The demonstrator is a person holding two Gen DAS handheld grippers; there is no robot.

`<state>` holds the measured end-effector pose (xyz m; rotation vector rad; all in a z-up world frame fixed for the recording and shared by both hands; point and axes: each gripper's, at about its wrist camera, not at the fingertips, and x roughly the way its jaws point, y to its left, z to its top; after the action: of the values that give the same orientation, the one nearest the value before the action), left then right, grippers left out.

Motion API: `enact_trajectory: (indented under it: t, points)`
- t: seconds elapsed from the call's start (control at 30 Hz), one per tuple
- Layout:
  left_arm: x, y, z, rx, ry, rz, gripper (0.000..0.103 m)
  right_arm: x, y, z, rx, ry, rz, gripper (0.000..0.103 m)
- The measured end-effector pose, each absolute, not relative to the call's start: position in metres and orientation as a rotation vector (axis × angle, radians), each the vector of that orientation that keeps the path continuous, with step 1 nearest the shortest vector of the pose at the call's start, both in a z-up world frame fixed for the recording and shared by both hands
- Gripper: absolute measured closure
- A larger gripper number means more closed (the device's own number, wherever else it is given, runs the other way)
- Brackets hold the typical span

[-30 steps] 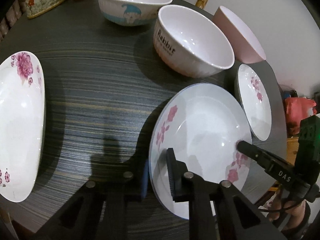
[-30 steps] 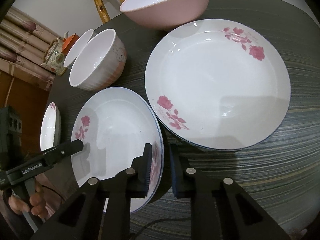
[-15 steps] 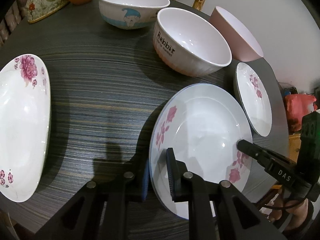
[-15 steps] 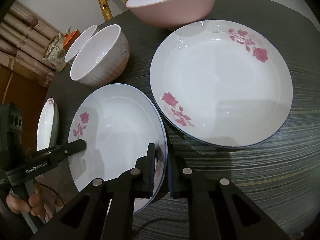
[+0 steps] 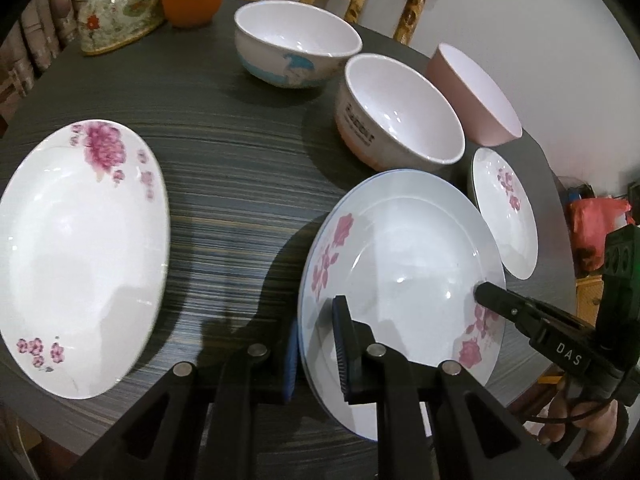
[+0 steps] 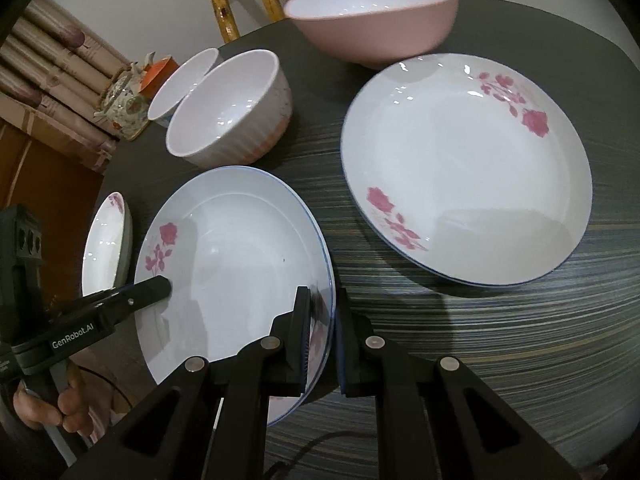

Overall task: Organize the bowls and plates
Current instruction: 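Lift the blossom plate with the left tool and lower it onto the peony plate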

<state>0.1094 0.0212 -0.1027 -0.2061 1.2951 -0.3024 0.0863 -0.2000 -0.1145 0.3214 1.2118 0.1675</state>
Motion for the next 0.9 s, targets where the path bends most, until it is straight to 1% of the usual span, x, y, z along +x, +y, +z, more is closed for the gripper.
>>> enact_trajectory:
  t: [0.23, 0.47, 0.7, 0.9]
  points:
    - [0.110, 0.039, -0.085, -0.209, 1.261, -0.272, 0.087, 0.092, -0.176, -0.098, 0.289, 1.195, 0.201, 0.092]
    - [0.110, 0.074, -0.065, -0.211, 1.215, -0.225, 0.087, 0.098, -0.145, -0.079, 0.264, 1.173, 0.245, 0.092]
    - [0.112, 0.128, -0.055, -0.246, 1.193, -0.159, 0.087, 0.113, -0.096, -0.063, 0.234, 1.156, 0.296, 0.092]
    - [0.114, 0.173, -0.052, -0.255, 1.190, -0.090, 0.087, 0.125, -0.051, -0.063, 0.210, 1.167, 0.346, 0.092]
